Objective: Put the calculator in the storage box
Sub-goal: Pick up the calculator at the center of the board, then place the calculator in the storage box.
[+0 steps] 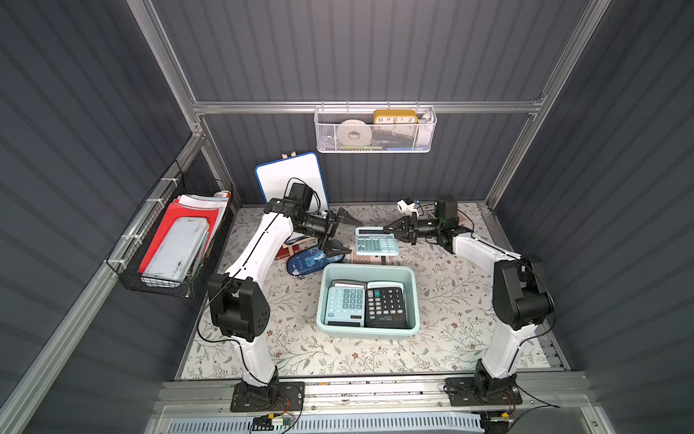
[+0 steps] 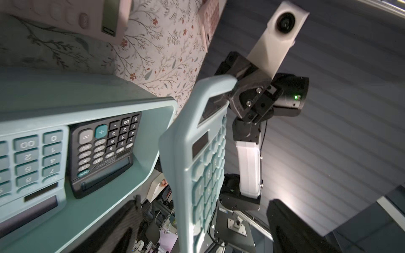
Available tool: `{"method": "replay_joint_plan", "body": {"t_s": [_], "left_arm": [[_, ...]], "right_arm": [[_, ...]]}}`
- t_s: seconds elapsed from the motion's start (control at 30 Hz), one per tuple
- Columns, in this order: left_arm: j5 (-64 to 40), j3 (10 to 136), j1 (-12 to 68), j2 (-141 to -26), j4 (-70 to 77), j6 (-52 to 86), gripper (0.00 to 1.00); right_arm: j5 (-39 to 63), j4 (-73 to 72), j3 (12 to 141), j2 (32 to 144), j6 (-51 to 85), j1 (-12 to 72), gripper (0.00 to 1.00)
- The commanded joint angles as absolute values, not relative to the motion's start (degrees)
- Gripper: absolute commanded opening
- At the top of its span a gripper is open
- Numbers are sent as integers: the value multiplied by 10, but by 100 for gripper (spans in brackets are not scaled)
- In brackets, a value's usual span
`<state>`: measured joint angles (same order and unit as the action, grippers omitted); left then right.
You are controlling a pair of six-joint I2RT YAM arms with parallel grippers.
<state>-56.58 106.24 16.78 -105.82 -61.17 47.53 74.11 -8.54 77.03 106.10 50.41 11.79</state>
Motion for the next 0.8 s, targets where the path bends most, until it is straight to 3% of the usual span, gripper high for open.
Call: {"method": "replay_joint_plan", "body": {"t_s": [0.0,0.37,0.57,0.77], "left_arm": [[-463,1110,165,-1061,-722,411,99],[-247,1086,165,-971,-688,416,99],[-161,1040,163,-924,-680,415,99],[-145,999,159,-908,-671,419,99]], "right_arm": [[707,128,825,1019,317,127,0],[511,293,815,939,140,207,0],[413,264,773,907,152,245,0],[351,239,749,899,156,281,0]]}}
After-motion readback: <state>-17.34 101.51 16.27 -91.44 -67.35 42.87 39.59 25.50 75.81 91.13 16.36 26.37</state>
